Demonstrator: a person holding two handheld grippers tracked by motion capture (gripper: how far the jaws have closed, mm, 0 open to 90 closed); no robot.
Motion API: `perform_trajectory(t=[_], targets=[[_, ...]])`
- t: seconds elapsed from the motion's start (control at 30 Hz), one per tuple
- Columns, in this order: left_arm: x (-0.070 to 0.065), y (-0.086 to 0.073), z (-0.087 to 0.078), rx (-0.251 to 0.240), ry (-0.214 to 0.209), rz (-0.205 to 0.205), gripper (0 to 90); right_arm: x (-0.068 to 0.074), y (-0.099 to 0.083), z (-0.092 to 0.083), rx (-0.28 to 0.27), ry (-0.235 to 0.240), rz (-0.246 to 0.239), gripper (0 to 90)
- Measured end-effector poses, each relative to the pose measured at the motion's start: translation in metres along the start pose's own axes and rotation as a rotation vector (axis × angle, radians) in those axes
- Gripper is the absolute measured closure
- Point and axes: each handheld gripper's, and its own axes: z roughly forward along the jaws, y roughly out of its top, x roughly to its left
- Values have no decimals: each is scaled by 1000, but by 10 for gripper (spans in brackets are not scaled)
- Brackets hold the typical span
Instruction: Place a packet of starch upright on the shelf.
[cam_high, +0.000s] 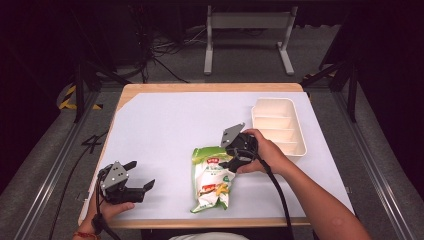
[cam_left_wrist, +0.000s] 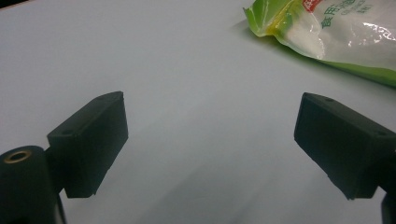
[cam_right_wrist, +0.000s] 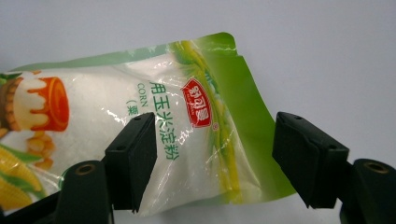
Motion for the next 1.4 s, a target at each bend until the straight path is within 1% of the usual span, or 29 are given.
perform_trajectory(t=[0.07, 0.23, 0.27, 0.3, 0.33, 0.37, 0.43, 0.47, 0.5, 0.6, 0.63, 0.7, 0.73, 0.77, 0.8, 0.83, 0.9, 0.93, 1.0, 1.07, 1.1, 1.13, 1.17, 1.2, 1.23, 1.3, 1.33, 1.4], targets=[[0, 0, 0, 0, 0, -1, 107, -2, 3, 5, 10, 19, 7, 293], [0, 0, 0, 0, -1, 0, 107, -8, 11, 17, 62, 57, 7, 271], [0, 0, 0, 0, -1, 0, 107, -8, 11, 17, 62, 57, 7, 271], [0, 0, 0, 2, -2, 0, 107, -9, 12, 20, 75, 59, -2, 265], [0, 0, 0, 2, -2, 1, 106, -10, 14, 23, 94, 66, -2, 264], [0, 0, 0, 2, -2, 2, 106, -11, 16, 25, 102, 66, 4, 262], [1, 0, -1, -2, -1, -3, 106, -13, 18, 26, 109, 52, -9, 259], [1, -1, -1, -2, -3, -4, 106, -14, 19, 26, 104, 50, -7, 255], [1, -1, -1, 0, -3, -5, 105, -17, 22, 28, 117, 46, -4, 247], [1, -1, -1, 2, -3, -3, 105, -22, 23, 34, 147, 69, 17, 238], [1, -1, -1, 2, -3, -1, 105, -24, 24, 38, 164, 86, 20, 238], [1, -1, -1, 3, -3, 0, 105, -25, 23, 45, 206, 106, 34, 240], [1, -1, -1, 3, -4, -2, 105, -26, 23, 49, 228, 121, 39, 257], [1, -1, -1, 3, -4, -2, 105, -26, 23, 49, 228, 121, 39, 257], [1, -1, -1, 3, -4, -3, 105, -26, 23, 54, 257, 144, 40, 303], [1, -1, -1, 3, -5, -2, 105, -26, 22, 57, 267, 151, 44, 334], [1, -1, 0, 3, -6, -1, 105, -26, 23, 58, 255, 181, 48, 412], [1, -1, 0, 9, -9, -3, 105, -25, 24, 56, 245, 183, 52, 504], [1, -1, 0, 12, -10, 0, 105, -24, 24, 55, 248, 191, 47, 620], [1, -1, 0, 12, -10, 6, 106, -23, 23, 55, 249, 217, 28, 749], [1, -1, 0, 13, -8, 7, 107, -21, 23, 55, 250, 208, 13, 804], [1, -1, 0, 13, -8, 7, 107, -21, 23, 55, 250, 208, 13, 804], [1, -1, 0, 9, -9, 3, 108, -17, 22, 55, 248, 198, -7, 863], [1, -1, 1, 10, -9, 5, 108, -15, 22, 54, 243, 194, -1, 874], [1, -1, 1, 13, -9, 8, 108, -15, 21, 54, 237, 194, -9, 881], [0, -1, 1, 17, -7, 10, 109, -14, 21, 53, 231, 189, -7, 884], [0, 0, 1, 16, -6, 11, 110, -13, 20, 50, 217, 186, -14, 886], [0, 0, 1, 13, -1, 10, 112, -12, 21, 45, 210, 181, -21, 887]])
